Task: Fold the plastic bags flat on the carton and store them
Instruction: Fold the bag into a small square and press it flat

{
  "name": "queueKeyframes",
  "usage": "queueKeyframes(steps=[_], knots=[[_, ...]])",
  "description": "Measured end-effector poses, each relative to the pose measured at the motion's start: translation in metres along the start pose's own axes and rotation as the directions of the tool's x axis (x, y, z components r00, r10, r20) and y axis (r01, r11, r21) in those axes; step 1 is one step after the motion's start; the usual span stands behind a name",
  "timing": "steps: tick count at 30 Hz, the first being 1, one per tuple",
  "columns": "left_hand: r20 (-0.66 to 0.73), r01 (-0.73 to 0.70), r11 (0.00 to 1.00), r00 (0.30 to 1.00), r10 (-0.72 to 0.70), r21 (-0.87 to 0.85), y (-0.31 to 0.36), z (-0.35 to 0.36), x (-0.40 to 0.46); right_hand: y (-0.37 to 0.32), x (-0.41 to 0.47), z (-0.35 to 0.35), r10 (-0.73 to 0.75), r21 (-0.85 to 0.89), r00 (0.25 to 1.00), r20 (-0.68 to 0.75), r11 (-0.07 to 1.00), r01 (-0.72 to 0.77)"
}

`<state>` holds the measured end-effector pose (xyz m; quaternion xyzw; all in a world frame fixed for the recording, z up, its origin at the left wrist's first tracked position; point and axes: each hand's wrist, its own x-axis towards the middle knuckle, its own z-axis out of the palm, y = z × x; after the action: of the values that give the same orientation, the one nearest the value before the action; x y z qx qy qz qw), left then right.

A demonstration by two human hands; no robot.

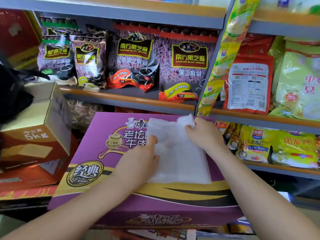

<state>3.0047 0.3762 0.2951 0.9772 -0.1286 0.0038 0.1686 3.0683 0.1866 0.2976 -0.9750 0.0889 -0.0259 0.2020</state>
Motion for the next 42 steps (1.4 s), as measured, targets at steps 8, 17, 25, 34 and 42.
queueKeyframes(steps=[8,17,25,34,42], knots=[[-0.208,-0.359,0.906,0.891,0.405,0.227,0.021,0.021,-0.003,-0.008,-0.008,0.022,-0.086,-0.319,0.984,-0.155,0.947,0.032],[0.092,-0.194,0.96,0.98,0.179,0.2,0.019,0.033,-0.012,0.001,0.005,0.013,-0.37,-0.22,0.922,-0.109,0.914,0.341],[0.107,-0.131,0.966,0.988,0.11,0.222,0.02,0.036,-0.012,-0.006,-0.032,0.009,-0.556,-0.33,0.782,0.28,0.71,0.623],[0.138,-0.109,0.955,0.988,0.073,0.275,0.024,0.035,-0.011,0.008,0.005,0.025,-0.426,-0.252,0.835,0.349,0.815,0.521],[0.102,-0.13,0.961,0.989,0.107,0.244,0.025,0.009,0.014,0.002,0.021,0.022,-0.415,-0.28,0.841,0.348,0.81,0.515]])
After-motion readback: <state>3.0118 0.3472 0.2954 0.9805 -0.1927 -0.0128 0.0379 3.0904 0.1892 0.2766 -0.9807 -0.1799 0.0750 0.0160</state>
